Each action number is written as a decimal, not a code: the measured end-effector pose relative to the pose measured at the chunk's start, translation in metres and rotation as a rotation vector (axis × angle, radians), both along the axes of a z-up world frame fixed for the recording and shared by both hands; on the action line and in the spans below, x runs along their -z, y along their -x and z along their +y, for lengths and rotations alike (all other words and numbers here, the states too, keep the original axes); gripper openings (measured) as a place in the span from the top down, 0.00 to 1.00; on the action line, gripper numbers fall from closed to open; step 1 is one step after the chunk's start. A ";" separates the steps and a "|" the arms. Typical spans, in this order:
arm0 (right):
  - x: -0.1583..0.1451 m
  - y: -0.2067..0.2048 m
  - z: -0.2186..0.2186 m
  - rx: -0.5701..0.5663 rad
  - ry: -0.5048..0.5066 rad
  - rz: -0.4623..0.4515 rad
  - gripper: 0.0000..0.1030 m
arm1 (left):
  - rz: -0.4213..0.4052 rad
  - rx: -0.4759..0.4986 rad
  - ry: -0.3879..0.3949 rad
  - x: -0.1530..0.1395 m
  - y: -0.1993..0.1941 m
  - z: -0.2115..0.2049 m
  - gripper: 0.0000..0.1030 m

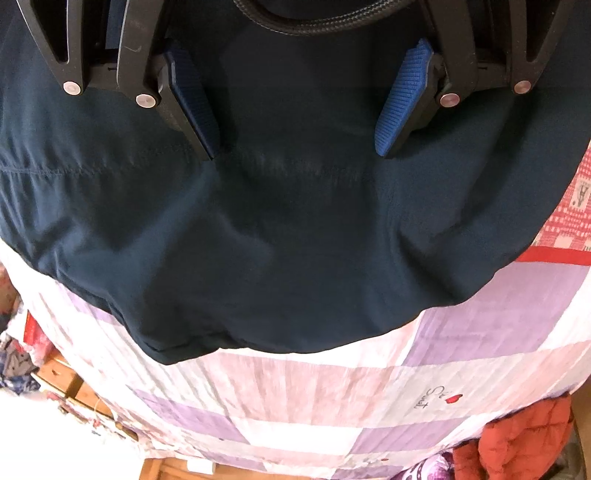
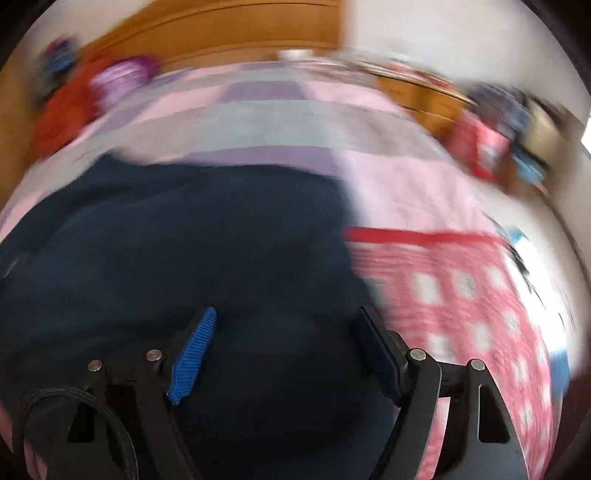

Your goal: Fold large clothes

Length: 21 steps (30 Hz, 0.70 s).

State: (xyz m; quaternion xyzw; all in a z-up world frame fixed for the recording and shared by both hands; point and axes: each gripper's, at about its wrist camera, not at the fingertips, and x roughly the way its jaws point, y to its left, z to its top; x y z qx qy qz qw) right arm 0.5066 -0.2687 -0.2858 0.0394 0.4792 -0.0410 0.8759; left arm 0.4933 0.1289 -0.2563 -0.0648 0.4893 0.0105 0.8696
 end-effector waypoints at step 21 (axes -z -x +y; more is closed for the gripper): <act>-0.028 0.118 -0.020 0.040 0.001 -0.056 0.14 | -0.038 -0.116 -0.072 0.000 0.112 0.082 0.24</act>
